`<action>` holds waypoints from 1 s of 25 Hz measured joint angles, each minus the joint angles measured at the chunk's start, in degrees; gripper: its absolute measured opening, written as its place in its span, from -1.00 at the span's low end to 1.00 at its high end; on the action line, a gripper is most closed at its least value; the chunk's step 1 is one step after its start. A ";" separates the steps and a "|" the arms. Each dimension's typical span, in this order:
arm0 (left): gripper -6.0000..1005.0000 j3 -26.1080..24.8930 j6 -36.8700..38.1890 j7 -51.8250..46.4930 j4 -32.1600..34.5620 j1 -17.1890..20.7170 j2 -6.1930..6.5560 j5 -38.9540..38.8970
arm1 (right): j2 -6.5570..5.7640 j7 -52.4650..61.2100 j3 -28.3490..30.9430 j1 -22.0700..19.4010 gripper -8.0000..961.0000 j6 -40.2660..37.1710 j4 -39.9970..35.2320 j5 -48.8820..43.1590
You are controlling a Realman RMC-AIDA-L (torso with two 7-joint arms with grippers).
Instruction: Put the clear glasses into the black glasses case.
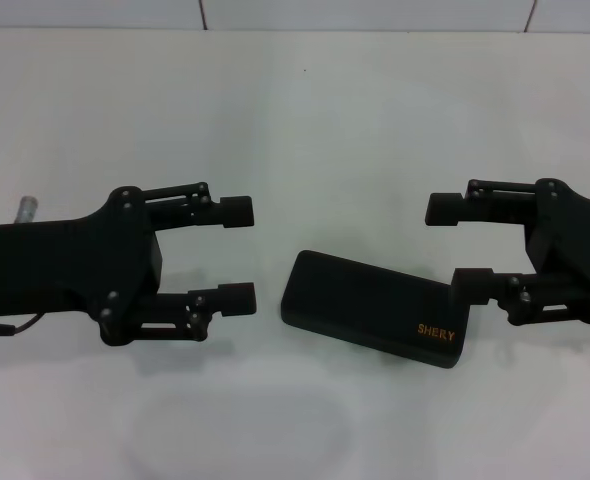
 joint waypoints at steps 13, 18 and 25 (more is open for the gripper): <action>0.50 0.00 -0.37 0.49 -0.80 -0.33 -0.02 0.07 | 0.00 0.00 -0.06 0.01 0.53 0.05 0.10 -0.01; 0.50 0.00 -0.45 0.97 -0.80 -0.27 -0.15 0.47 | 0.00 0.00 -0.06 0.01 0.53 0.10 0.10 -0.06; 0.50 0.01 -0.45 1.32 -0.79 -0.30 -0.39 1.44 | 0.00 0.00 -0.06 0.01 0.53 0.11 0.09 -0.10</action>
